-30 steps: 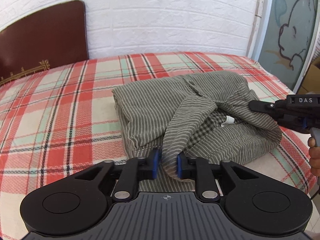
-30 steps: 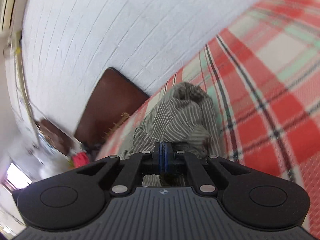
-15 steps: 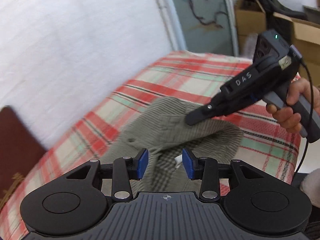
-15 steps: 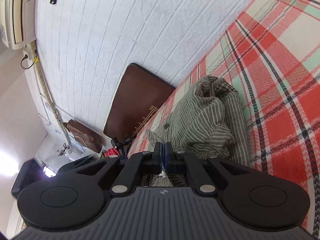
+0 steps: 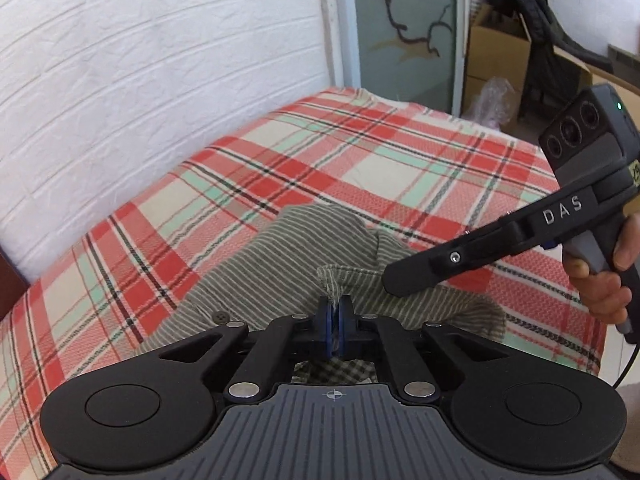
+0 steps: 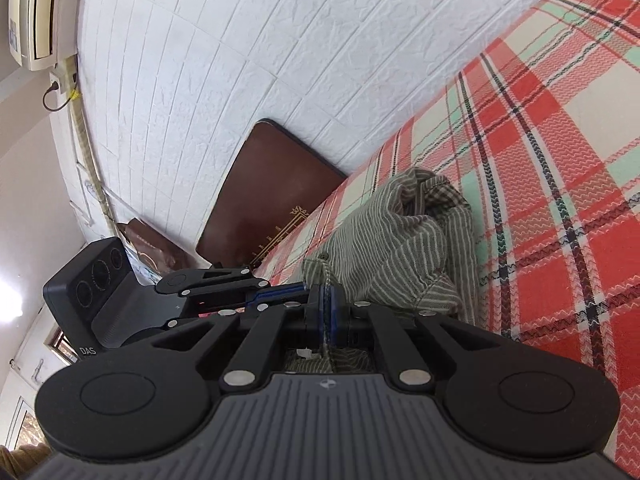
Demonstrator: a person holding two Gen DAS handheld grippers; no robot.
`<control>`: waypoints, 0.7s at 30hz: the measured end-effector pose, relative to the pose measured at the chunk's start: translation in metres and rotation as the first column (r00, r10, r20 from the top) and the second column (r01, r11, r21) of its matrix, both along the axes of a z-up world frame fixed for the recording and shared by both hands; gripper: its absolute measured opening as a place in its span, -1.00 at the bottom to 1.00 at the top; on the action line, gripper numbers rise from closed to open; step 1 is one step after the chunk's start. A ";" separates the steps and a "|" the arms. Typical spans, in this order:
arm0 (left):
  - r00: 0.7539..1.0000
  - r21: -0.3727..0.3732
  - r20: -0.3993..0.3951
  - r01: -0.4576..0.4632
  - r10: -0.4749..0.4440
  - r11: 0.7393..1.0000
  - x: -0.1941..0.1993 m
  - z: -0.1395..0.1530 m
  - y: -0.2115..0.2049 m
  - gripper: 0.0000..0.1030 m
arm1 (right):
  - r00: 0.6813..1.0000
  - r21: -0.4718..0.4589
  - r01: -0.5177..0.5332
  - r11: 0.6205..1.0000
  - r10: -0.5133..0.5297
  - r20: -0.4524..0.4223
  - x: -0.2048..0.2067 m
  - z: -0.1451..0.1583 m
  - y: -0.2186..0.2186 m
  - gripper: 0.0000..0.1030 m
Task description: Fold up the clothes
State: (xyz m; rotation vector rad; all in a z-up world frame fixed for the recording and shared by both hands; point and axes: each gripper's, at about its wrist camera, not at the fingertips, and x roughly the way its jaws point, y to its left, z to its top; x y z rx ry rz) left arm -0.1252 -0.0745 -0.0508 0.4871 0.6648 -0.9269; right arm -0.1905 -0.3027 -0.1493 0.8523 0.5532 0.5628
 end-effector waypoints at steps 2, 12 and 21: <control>1.000 -0.019 -0.021 -0.022 0.021 1.000 0.003 0.002 0.004 -1.00 | 1.000 -0.023 0.017 1.000 -0.017 0.015 -0.005 0.003 0.001 -0.84; 0.979 -0.108 -0.188 -0.093 0.072 0.990 0.032 0.007 0.018 -1.00 | 0.983 -0.350 0.115 0.930 -0.055 0.178 -0.039 0.028 0.036 -0.11; 0.997 -0.101 -0.050 -0.064 0.059 0.993 0.018 0.012 0.031 -0.32 | 0.998 0.059 -0.020 0.998 0.023 -0.050 0.001 -0.005 -0.003 -0.81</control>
